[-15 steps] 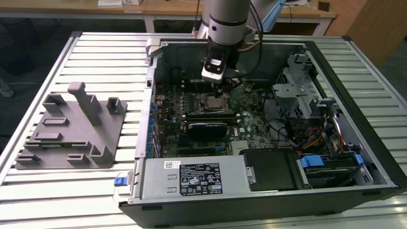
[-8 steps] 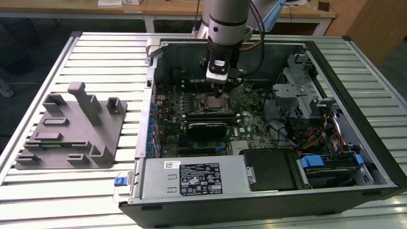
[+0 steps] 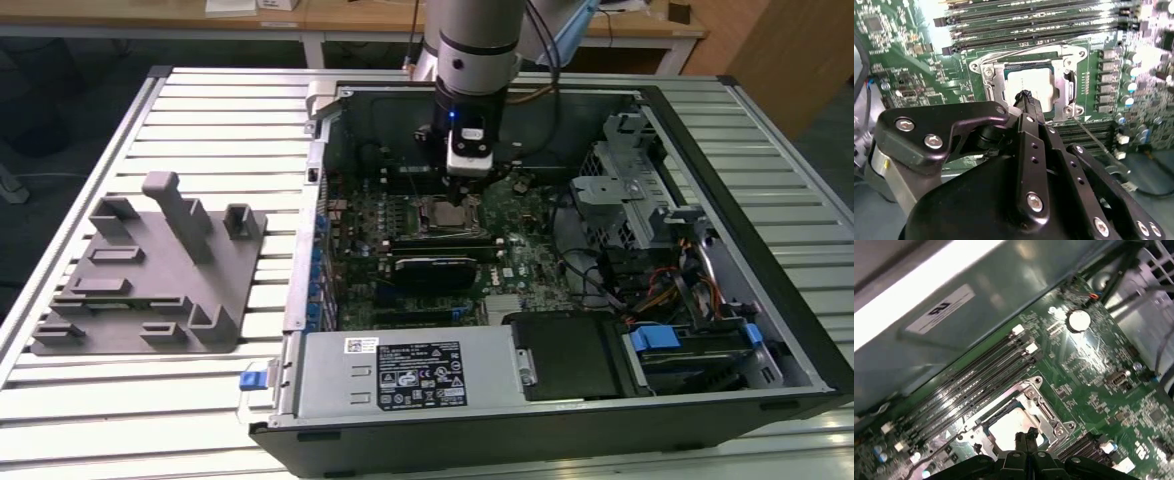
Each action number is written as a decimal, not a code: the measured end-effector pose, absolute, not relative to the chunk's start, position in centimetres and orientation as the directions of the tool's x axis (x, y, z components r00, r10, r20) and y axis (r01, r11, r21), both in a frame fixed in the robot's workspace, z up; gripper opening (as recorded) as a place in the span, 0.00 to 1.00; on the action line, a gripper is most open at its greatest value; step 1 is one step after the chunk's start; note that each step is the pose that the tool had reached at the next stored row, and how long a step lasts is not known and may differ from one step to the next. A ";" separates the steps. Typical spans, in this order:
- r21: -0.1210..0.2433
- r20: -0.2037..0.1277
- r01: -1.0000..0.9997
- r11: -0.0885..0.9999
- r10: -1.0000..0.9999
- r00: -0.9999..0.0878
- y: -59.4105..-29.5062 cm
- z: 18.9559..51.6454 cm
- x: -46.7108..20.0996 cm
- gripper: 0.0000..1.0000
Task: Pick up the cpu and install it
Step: 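Close the cpu cover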
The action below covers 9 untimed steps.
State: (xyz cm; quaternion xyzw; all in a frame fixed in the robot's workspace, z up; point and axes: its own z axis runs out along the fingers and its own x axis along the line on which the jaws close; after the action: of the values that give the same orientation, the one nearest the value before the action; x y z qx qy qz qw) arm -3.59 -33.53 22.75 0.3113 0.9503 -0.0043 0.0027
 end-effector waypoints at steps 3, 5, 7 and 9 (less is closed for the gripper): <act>-0.007 -0.008 0.547 0.837 0.547 -0.837 -33.5 22.7 -3.6 0.11; -0.007 -0.008 0.515 0.857 0.515 -0.857 -33.5 22.7 -3.6 0.11; -0.007 -0.008 0.484 0.875 0.484 -0.875 -33.5 22.7 -3.6 0.11; -0.007 -0.008 0.453 0.892 0.453 -0.892 -33.5 22.7 -3.6 0.11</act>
State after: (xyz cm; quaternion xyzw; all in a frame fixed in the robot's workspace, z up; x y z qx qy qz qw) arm -3.59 -33.53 22.71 0.2328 0.9725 -0.0041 0.0030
